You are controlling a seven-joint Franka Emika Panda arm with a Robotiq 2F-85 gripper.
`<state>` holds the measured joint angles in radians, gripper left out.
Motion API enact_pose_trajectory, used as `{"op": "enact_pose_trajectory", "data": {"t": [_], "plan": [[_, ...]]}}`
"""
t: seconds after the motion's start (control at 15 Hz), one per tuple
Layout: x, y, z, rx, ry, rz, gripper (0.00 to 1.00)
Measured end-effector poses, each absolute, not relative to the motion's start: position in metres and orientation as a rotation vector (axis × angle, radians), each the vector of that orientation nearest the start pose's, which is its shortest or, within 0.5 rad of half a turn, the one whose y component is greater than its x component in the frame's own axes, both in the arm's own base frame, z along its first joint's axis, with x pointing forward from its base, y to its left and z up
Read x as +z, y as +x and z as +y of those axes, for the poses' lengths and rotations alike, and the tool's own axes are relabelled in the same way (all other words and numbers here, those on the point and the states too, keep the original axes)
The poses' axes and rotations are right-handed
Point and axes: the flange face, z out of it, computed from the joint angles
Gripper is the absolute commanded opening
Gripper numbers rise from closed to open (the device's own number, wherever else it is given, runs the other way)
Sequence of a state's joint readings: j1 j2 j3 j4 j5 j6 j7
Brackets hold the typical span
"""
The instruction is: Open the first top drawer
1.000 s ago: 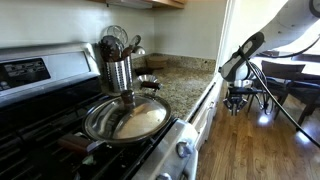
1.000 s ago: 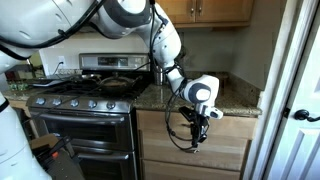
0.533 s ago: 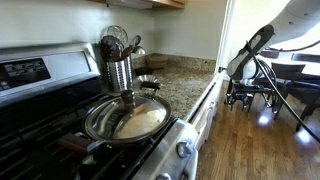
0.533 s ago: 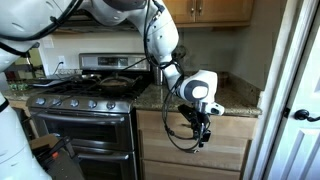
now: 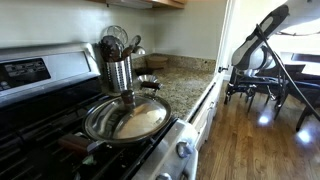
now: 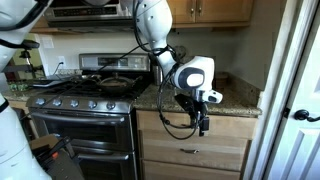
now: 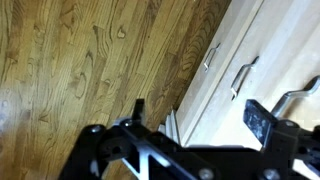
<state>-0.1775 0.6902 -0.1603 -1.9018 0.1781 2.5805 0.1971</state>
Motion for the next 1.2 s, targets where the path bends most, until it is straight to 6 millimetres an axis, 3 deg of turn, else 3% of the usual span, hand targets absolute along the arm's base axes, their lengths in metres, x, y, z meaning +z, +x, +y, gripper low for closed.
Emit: {"op": "enact_pose_trajectory", "data": {"t": [0.47,0.73,1.2], "plan": [[0.139,0.587,-0.206,-0.008,-2.98,1.0,1.0],[0.128,0.585,-0.206,-0.048,-2.986,1.004,1.0],[0.103,0.557,-0.203,-0.24,-2.826,1.087,1.0]]}}
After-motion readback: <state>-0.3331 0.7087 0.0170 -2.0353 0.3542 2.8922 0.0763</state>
